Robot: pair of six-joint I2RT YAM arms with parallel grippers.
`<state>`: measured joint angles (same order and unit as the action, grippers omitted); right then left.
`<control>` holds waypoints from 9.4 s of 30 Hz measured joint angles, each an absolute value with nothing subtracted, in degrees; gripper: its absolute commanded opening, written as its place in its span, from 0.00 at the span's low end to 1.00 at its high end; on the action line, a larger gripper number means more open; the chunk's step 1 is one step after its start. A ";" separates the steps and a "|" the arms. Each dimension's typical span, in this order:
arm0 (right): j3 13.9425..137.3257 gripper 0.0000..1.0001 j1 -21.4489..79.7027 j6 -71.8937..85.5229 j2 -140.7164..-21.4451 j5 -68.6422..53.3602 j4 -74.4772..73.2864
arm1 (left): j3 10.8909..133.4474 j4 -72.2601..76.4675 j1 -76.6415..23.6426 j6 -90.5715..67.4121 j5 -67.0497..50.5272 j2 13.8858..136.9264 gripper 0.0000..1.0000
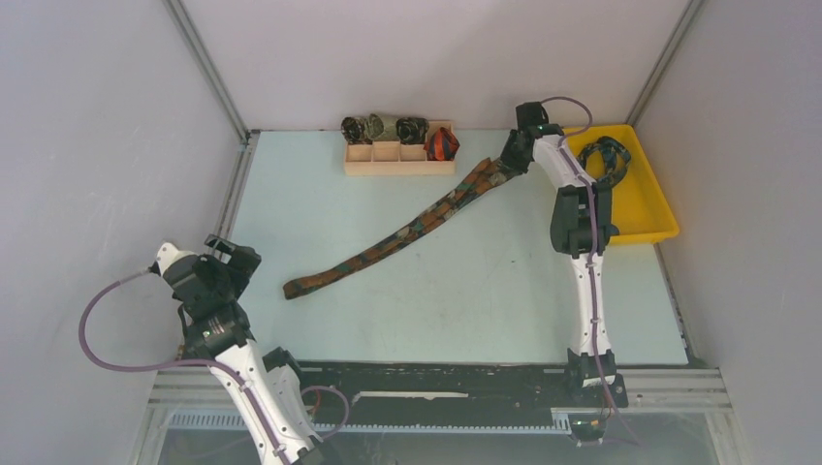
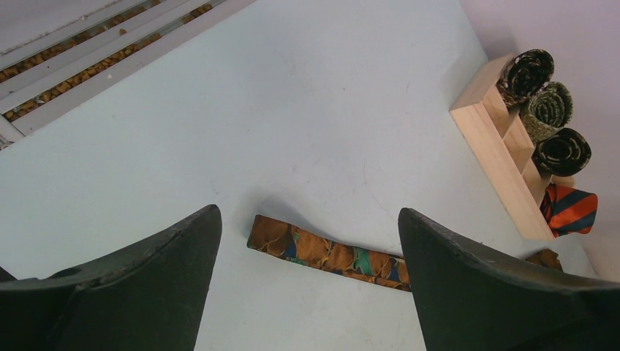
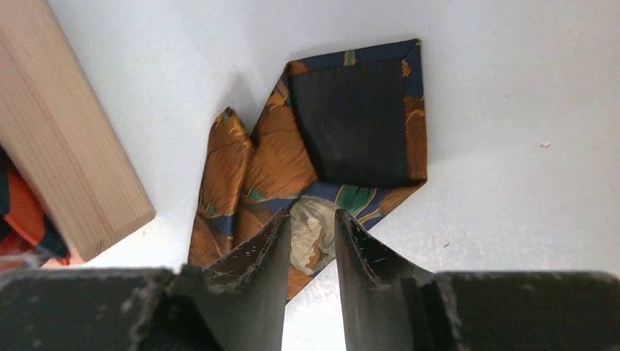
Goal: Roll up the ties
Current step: Flatten out the tie at the center of the board, then roll the tie at the center of the board.
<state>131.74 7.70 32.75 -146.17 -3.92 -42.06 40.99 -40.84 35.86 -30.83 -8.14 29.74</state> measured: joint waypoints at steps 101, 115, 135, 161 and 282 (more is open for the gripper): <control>94.32 0.39 23.16 39.77 -118.48 -11.60 -20.86 | 40.99 -40.82 36.51 -30.24 -8.12 29.36 0.96; 96.44 0.27 46.00 47.97 -126.67 -22.59 -13.37 | 40.99 -40.82 36.51 -29.93 -7.92 29.67 0.96; 122.58 0.17 53.12 54.96 -148.44 -19.35 -14.44 | 40.99 -40.82 36.51 -29.93 -7.70 29.56 0.96; 91.72 0.11 47.35 46.87 -130.54 -22.50 -11.99 | 41.01 -47.83 6.68 -35.92 8.64 37.39 0.97; 83.55 0.11 45.47 39.81 -118.91 -17.54 -15.44 | 10.61 -47.64 -24.64 -70.37 23.75 10.72 0.11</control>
<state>83.55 45.47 39.81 -118.91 -17.54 -15.44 10.61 -47.64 -24.64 -70.37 23.75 10.72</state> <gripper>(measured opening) 0.113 0.169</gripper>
